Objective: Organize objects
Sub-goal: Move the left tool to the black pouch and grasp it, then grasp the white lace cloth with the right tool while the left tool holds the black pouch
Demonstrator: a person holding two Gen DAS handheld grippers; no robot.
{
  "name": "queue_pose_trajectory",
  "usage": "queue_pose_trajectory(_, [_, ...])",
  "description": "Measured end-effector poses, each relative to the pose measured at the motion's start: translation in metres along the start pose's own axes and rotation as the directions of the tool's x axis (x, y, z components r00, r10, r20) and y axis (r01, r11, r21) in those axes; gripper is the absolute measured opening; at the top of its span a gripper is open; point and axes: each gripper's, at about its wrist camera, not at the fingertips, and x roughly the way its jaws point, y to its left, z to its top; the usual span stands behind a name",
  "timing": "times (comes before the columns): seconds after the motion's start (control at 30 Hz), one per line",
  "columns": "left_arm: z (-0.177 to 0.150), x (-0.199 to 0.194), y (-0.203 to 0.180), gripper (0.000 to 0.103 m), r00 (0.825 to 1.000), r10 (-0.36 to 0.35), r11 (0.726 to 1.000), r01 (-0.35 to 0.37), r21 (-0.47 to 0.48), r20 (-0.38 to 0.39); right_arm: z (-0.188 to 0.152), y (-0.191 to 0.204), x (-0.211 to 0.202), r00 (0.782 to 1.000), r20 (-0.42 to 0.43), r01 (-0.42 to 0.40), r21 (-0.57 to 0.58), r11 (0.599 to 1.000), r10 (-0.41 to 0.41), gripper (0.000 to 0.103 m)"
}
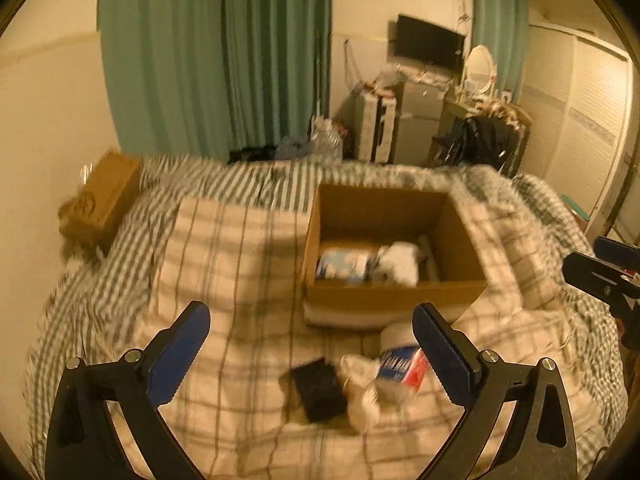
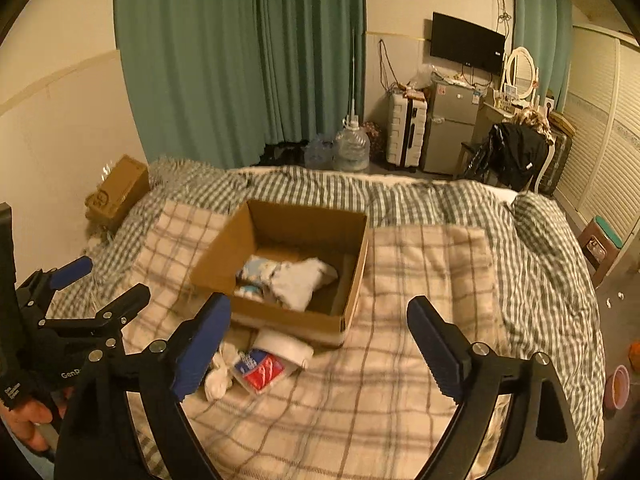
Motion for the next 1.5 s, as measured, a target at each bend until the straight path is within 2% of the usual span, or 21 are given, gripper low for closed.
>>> queue_pose_trajectory(0.1, [-0.021, 0.020, 0.008, 0.103, 0.998, 0.016, 1.000, -0.018, -0.020, -0.064, -0.018, 0.004, 0.022, 0.999, -0.045, 0.013, -0.001, 1.000, -0.013, 0.090])
queue_pose_trajectory(0.27, [-0.051, 0.058, 0.013, 0.103, 0.982, 0.052, 0.999, -0.054, -0.007, -0.179, -0.046, 0.008, 0.064, 0.992, -0.125, 0.015, 0.019, 1.000, -0.012, 0.090])
queue_pose_trajectory(0.37, [-0.065, 0.082, 0.014, 0.103, 0.963, 0.031, 0.999, -0.037, -0.018, -0.267, -0.061, 0.009, 0.087, 0.985, -0.172, 0.012, 0.038, 0.999, -0.005, 0.090])
queue_pose_trajectory(0.47, [-0.075, 0.104, 0.012, 0.100, 0.936, 0.005, 1.000, -0.016, -0.027, -0.351, -0.076, 0.006, 0.108, 0.976, -0.219, 0.004, 0.060, 0.998, 0.009, 0.090])
queue_pose_trajectory(0.57, [-0.081, 0.122, 0.007, 0.089, 0.915, -0.013, 1.000, 0.001, -0.029, -0.403, -0.087, 0.006, 0.124, 0.966, -0.258, -0.008, 0.074, 0.997, 0.027, 0.090])
queue_pose_trajectory(0.67, [-0.084, 0.136, 0.005, 0.086, 0.901, -0.041, 0.999, 0.023, -0.047, -0.432, -0.094, 0.008, 0.136, 0.956, -0.289, -0.022, 0.077, 0.997, 0.043, 0.090])
queue_pose_trajectory(0.73, [-0.086, 0.145, 0.005, 0.063, 0.888, -0.087, 0.996, 0.061, -0.073, -0.452, -0.097, 0.010, 0.141, 0.953, -0.299, -0.030, 0.078, 0.997, 0.052, 0.090])
queue_pose_trajectory(0.8, [-0.089, 0.148, 0.005, 0.054, 0.875, -0.130, 0.991, 0.095, -0.099, -0.466, -0.099, 0.010, 0.145, 0.949, -0.309, -0.035, 0.080, 0.996, 0.058, 0.090])
queue_pose_trajectory(1.07, [-0.087, 0.103, 0.023, 0.052, 0.910, -0.164, 0.982, 0.115, -0.147, -0.382, -0.096, 0.015, 0.138, 0.951, -0.305, -0.027, 0.068, 0.997, 0.046, 0.090])
queue_pose_trajectory(1.23, [-0.087, 0.074, 0.038, 0.052, 0.932, -0.127, 0.988, 0.090, -0.122, -0.340, -0.091, 0.026, 0.125, 0.957, -0.286, -0.041, 0.037, 0.998, 0.050, 0.090])
queue_pose_trajectory(1.37, [-0.081, 0.077, 0.053, 0.052, 0.935, -0.132, 0.987, 0.095, -0.127, -0.330, -0.086, 0.045, 0.116, 0.942, -0.291, -0.161, 0.040, 0.986, 0.166, 0.090])
queue_pose_trajectory(1.5, [-0.084, 0.081, 0.056, 0.052, 0.930, -0.155, 0.983, 0.112, -0.144, -0.334, -0.087, 0.082, 0.116, 0.920, -0.319, -0.258, -0.060, 0.964, 0.227, 0.090])
